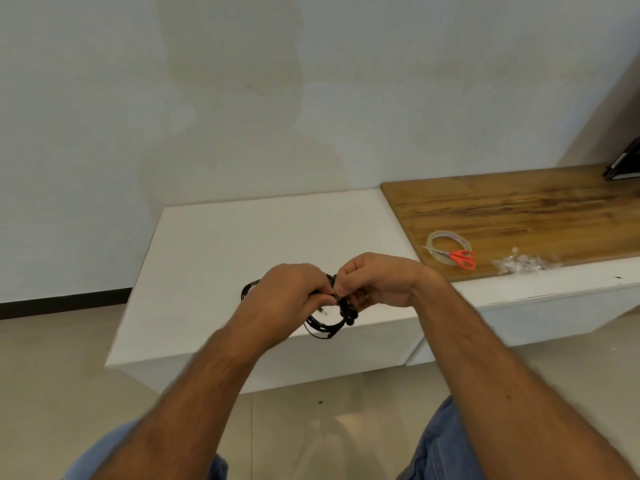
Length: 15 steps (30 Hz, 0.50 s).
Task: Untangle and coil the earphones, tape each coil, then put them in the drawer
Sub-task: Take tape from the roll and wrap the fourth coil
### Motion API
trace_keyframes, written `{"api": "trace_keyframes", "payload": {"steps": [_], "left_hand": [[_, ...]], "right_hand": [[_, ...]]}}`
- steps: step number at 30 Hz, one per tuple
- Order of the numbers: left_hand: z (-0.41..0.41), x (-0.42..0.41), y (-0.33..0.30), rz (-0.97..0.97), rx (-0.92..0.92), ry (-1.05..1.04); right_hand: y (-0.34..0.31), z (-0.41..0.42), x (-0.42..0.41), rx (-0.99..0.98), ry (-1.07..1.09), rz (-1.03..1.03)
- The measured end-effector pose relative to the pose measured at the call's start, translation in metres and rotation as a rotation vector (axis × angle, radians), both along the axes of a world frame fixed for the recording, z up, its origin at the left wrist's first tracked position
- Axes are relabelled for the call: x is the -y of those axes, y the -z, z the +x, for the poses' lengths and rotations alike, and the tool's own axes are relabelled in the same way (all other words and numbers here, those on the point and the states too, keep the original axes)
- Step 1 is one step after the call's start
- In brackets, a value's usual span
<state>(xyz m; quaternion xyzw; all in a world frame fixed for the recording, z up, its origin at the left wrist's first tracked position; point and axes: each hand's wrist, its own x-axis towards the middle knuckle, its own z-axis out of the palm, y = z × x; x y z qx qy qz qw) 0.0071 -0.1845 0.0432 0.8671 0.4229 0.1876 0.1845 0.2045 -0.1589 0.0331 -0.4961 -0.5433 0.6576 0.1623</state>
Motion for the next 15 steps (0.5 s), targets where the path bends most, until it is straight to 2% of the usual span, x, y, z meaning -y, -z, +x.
{"api": "trace_keyframes", "payload": {"steps": [4, 10, 15], "left_hand": [[0.000, -0.001, 0.005, 0.156, 0.064, 0.083], [0.004, 0.006, -0.001, 0.413, 0.252, 0.129], [0.004, 0.010, 0.001, 0.442, 0.328, 0.119]], "right_hand": [[0.001, 0.006, -0.001, -0.098, -0.012, -0.063], [0.004, 0.006, -0.001, -0.292, -0.049, -0.130], [0.011, 0.004, -0.002, -0.384, -0.139, -0.135]]}}
